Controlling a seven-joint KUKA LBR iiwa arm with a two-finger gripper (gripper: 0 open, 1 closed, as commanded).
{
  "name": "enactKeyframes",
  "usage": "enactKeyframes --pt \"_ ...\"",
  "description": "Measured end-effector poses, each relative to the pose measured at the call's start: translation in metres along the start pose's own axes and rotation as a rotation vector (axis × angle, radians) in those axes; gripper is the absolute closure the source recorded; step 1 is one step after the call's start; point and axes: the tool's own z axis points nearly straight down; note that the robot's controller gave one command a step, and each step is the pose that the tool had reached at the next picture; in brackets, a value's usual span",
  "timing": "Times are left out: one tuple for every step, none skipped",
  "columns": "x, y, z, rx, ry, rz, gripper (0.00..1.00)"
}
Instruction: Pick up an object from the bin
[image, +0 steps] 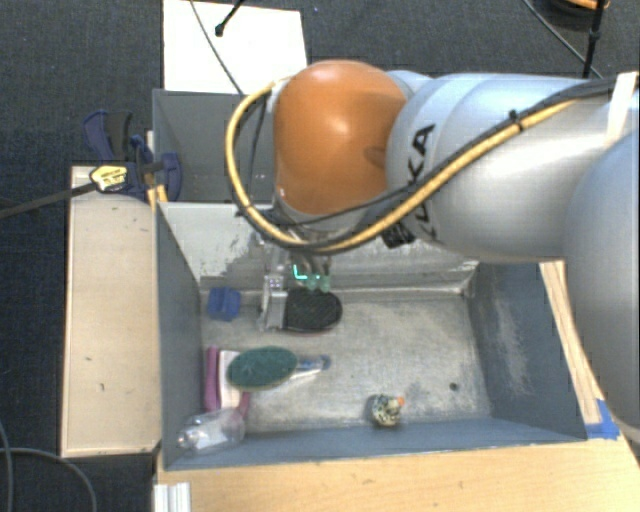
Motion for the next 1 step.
enactKeyframes --pt "0.0359 -0.0094 0.1656 -0.006 -0.002 0.016 0.0"
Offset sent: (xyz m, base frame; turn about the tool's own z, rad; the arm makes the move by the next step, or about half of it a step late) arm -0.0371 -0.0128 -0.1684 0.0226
